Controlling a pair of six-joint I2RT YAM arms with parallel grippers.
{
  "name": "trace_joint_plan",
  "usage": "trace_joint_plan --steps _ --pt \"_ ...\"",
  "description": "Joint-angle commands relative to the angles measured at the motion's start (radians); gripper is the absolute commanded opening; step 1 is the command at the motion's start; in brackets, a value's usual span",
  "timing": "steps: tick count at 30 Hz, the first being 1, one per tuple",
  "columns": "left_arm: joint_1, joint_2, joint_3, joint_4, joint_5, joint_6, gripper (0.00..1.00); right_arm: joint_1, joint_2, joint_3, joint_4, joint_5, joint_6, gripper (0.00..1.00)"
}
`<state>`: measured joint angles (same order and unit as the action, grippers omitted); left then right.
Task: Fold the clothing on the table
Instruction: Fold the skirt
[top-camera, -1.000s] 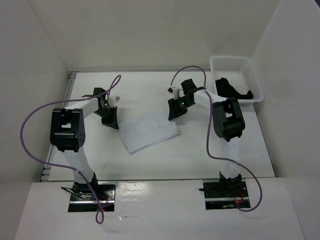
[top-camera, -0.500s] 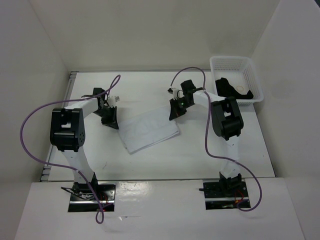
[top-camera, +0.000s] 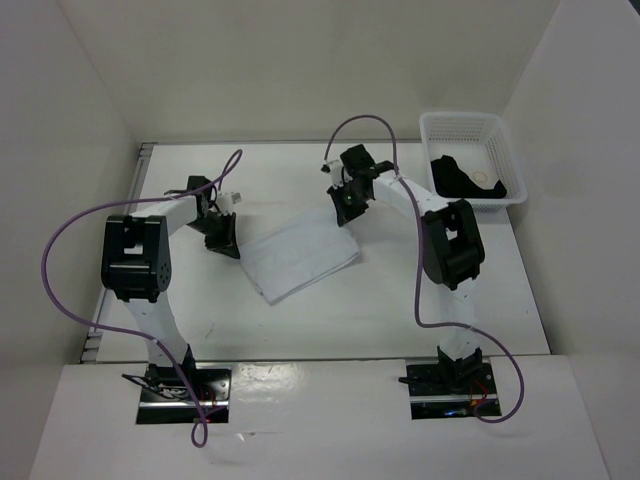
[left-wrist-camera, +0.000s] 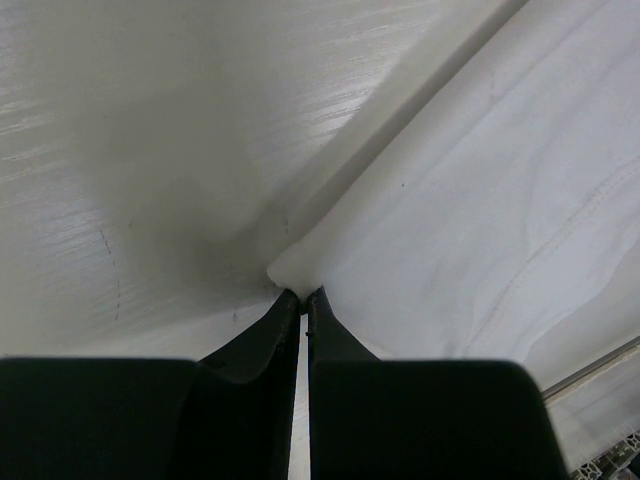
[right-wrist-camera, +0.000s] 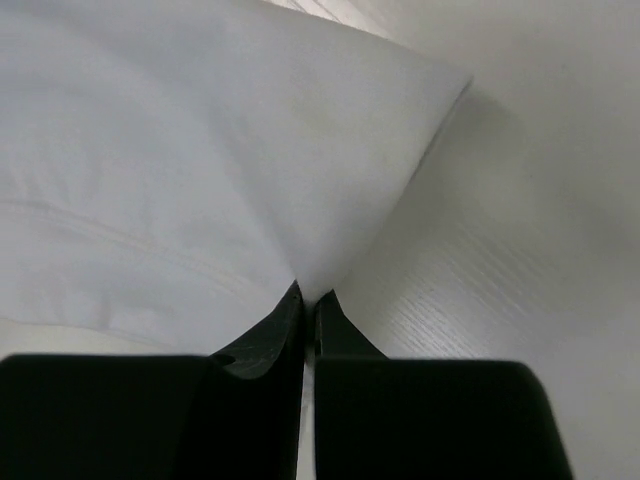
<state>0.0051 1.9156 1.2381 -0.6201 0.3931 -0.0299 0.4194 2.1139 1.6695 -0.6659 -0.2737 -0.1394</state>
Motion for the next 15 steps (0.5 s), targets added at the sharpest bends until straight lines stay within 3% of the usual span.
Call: trace_joint_plan --steps 1,9,15 --pt "0.004 0.037 0.006 -0.003 -0.022 0.022 0.03 0.044 -0.114 0.097 -0.070 0.119 -0.009 0.00" --pt "0.004 0.046 0.006 -0.012 -0.022 0.031 0.03 0.150 -0.123 0.171 -0.135 0.202 0.001 0.00" --pt "0.004 0.046 0.006 -0.012 -0.013 0.031 0.03 0.298 -0.086 0.226 -0.170 0.287 0.011 0.00"
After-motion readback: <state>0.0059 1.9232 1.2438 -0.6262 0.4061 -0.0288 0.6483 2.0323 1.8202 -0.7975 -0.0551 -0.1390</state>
